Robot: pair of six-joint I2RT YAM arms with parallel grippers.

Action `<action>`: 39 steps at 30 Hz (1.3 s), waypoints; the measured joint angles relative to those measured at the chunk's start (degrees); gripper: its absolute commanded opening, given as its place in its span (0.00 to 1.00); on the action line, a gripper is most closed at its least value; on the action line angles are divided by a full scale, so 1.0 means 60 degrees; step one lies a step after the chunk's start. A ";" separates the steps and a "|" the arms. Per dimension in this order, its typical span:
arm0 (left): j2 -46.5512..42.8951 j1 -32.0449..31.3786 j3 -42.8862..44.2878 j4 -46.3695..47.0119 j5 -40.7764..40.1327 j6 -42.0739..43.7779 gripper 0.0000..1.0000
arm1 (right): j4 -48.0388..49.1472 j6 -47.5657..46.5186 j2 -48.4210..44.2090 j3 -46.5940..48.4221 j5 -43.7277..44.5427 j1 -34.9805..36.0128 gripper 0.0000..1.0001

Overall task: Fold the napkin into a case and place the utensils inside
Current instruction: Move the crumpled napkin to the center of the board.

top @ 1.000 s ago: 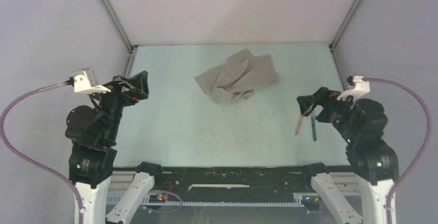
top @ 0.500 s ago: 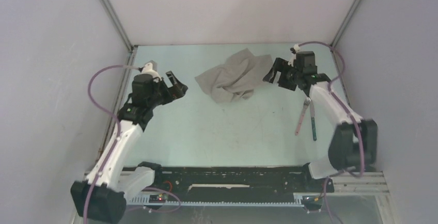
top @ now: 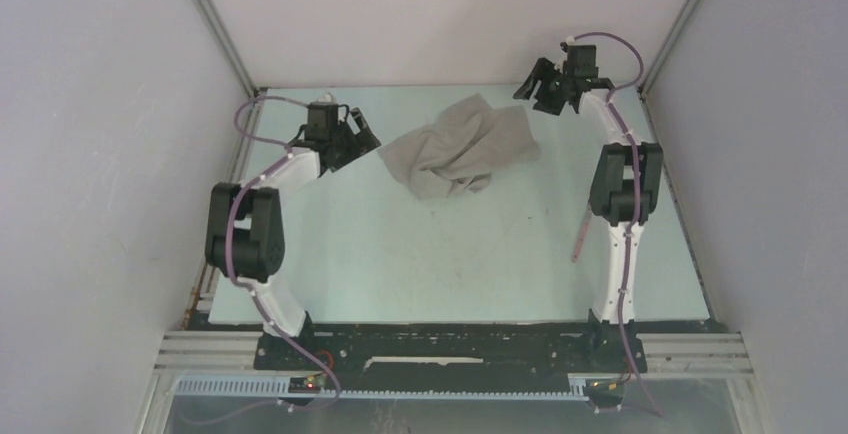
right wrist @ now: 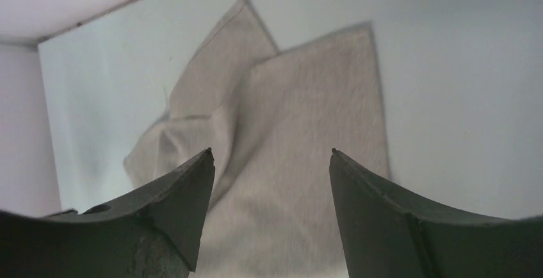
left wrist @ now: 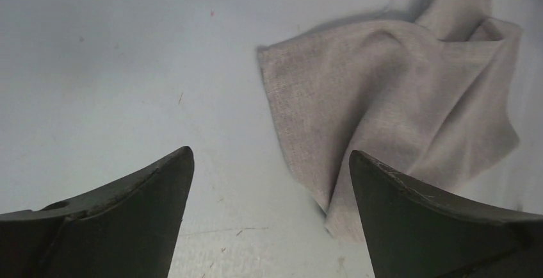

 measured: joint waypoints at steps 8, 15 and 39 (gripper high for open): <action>0.1574 -0.0062 0.1093 -0.0135 -0.0211 0.0142 0.94 | -0.1344 -0.0036 0.1668 0.1490 0.0765 0.0051 0.75; 0.3038 -0.0412 0.2889 -0.0856 -0.0780 0.0550 0.86 | -0.2637 -0.0845 0.1723 0.1468 0.3457 0.0991 0.79; 0.3311 -0.0841 0.3180 -0.3468 -0.1603 0.1075 0.00 | -0.2408 -0.0535 -0.4047 -0.6987 0.4510 0.3319 0.00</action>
